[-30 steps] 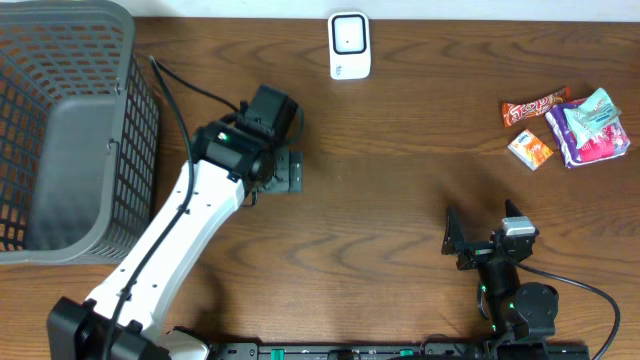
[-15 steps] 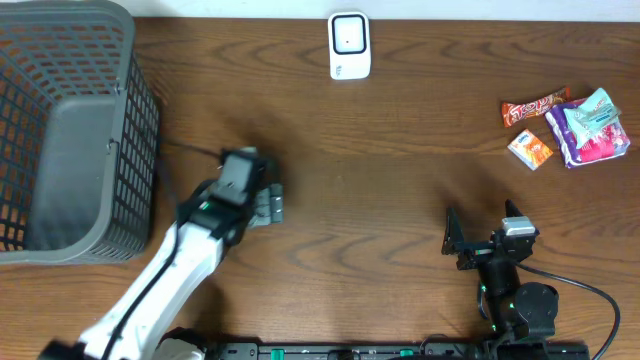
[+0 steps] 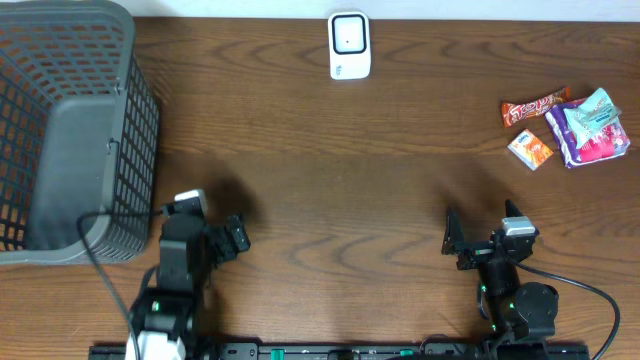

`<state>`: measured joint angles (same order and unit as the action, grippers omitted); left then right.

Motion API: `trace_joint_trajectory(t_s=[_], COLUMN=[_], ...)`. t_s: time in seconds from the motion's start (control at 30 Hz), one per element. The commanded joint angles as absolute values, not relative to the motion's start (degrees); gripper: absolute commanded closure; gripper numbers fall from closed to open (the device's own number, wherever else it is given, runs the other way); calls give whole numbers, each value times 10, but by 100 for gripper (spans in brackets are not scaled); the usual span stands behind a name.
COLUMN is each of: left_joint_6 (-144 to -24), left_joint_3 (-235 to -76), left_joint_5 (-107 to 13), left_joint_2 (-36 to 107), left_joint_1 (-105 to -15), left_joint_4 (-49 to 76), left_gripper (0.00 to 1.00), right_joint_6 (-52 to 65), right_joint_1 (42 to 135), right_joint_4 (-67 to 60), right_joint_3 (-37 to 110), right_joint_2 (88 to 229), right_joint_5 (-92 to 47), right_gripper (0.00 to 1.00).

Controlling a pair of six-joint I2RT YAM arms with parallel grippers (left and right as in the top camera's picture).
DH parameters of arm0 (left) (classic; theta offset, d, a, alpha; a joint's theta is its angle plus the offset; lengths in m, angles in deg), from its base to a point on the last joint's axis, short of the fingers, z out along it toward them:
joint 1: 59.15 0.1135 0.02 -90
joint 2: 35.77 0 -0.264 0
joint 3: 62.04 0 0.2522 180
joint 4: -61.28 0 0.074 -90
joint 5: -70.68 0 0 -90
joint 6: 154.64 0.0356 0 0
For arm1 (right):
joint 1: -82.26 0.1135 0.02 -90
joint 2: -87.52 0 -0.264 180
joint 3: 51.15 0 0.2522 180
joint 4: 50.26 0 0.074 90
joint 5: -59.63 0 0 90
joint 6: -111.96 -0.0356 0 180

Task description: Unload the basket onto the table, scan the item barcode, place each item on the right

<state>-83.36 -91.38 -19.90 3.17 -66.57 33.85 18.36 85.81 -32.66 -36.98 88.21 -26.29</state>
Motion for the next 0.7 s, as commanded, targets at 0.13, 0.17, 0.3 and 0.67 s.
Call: trace_joint_trajectory(t_s=[0.13, 0.17, 0.3, 0.67], left_joint_6=[-798, -799, -782, -693], left_joint_3=[-831, -822, -786, -760], left_joint_5=[-204, -205, -241, -292], left_joint_2=[-126, -143, -193, -281], left_joint_1=[-662, -662, -662, -649], left_joint_4=[346, 349, 396, 444], left_gripper=[2, 2, 2, 2], right_joint_6=[191, 191, 191, 191], right_joint_1=[855, 855, 855, 855], right_joint_4=[-324, -324, -324, -324], right_joint_3=[-371, -371, -371, -371], right_joint_2=[879, 879, 879, 879], right_joint_5=[-266, -266, -266, -266], right_gripper=[1, 1, 1, 1])
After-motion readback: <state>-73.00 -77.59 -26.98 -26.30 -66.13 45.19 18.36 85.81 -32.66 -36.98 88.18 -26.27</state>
